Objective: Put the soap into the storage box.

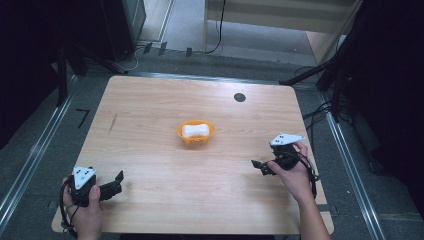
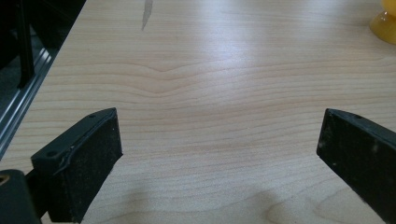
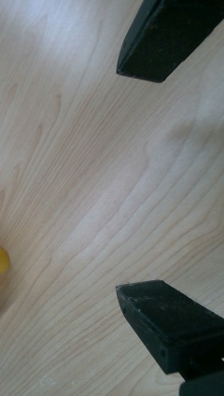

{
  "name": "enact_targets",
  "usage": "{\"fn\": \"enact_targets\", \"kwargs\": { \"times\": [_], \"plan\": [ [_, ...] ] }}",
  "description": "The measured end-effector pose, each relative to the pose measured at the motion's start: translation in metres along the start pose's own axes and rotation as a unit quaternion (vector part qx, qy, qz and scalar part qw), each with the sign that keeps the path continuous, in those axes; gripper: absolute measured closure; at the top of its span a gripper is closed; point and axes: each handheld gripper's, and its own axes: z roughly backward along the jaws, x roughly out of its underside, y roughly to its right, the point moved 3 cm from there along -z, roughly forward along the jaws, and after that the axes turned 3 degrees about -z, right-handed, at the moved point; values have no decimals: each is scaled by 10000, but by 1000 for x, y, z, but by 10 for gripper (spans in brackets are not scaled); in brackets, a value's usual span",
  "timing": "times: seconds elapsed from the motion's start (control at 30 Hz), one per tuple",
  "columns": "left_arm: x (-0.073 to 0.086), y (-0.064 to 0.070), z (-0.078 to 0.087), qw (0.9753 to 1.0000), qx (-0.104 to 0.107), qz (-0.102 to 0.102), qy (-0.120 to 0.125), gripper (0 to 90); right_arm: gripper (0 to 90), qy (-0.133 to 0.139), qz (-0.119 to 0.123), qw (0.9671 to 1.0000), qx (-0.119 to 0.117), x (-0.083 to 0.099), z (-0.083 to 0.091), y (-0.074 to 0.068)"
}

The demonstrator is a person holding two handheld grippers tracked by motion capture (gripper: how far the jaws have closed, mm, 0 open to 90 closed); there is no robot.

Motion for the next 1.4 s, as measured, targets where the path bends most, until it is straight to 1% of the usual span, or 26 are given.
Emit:
{"fn": "enact_targets", "kwargs": {
  "times": [0.03,0.37,0.53,0.63,0.7,0.93,1.0,1.17,1.27,1.4],
  "plan": [
    [0,0,0,10000,1,0,1,4,0,-2,-64,10000,7,4,3,2],
    [0,0,0,10000,-5,-28,3,4,0,130,-370,9990,192,33,22,17],
    [0,1,0,10000,-5,-36,0,4,0,174,-494,9983,266,47,31,22],
    [0,1,0,10000,-24,-41,4,4,0,179,-505,9981,296,56,36,25],
    [0,1,0,10000,-24,-39,10,4,0,200,-563,9977,308,60,39,26],
    [0,1,0,10000,-42,-57,0,4,0,246,-640,9971,338,75,48,27],
    [0,1,0,10000,-42,-62,2,4,0,259,-689,9967,352,83,52,26],
    [0,2,0,10000,-39,-73,-3,5,0,337,-706,9961,402,91,58,24],
    [0,2,0,9999,-113,-68,18,52,0,366,-709,9960,407,95,62,23],
    [0,2,0,9999,-138,-66,8,53,0,431,-738,9953,448,102,68,22]
  ]
}}
